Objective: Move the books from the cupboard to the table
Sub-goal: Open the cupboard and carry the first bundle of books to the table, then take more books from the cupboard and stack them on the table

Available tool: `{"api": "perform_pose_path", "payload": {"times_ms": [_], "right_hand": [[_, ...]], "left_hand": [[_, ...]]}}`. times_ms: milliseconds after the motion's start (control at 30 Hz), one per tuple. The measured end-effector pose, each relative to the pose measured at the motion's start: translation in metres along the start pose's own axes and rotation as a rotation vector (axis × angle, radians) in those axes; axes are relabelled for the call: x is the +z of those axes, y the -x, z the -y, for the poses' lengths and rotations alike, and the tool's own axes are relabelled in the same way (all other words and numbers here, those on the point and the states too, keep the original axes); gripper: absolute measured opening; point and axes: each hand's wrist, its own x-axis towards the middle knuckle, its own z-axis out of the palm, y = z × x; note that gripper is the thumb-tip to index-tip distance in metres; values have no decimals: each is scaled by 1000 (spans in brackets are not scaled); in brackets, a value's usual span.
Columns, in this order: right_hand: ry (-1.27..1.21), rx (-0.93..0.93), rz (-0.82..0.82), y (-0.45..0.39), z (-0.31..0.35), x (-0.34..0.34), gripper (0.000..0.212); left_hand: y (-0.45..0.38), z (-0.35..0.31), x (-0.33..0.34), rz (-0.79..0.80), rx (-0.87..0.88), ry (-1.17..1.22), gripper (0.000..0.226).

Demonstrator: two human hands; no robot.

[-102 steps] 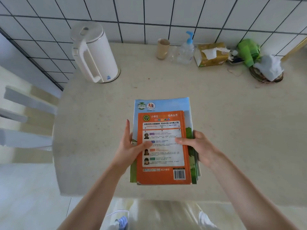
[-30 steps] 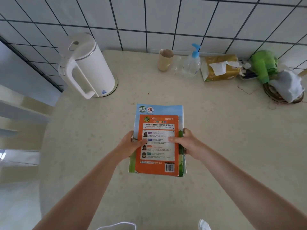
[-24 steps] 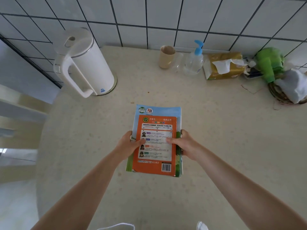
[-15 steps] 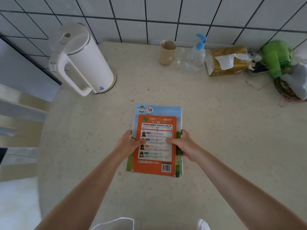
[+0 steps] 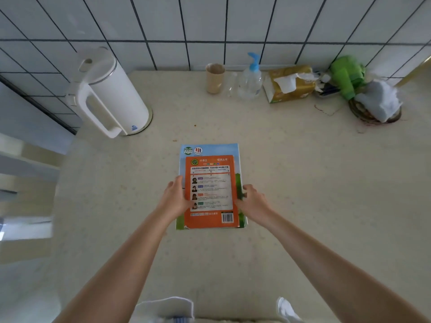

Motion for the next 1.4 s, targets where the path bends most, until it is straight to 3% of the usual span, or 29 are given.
{"api": "perform_pose_path", "payload": {"times_ms": [133,300,400,500,667,1100,1400], "right_hand": [[-29,-2,-56,38,-21,15,39],[-69,9,-144,85,-55,32,45],[-123,75,-280,123,-89,34,44],[-168,161,-419,165,-128,40,40],[-279,310,-589,241,-188,76,36],[-545,631,-937,461,-314,199,32],[-689,949,-1159,643,-393,329,36]], "left_hand": [[18,12,3,-70,95,-12,68],[45,4,21,-112,385,-36,65],[62,-8,48,-139,568,-88,54],[88,-22,81,31,655,-2,39],[145,-23,134,374,814,-220,28],[337,-21,278,691,1197,-489,16],[543,61,401,1073,1297,-647,16]]}}
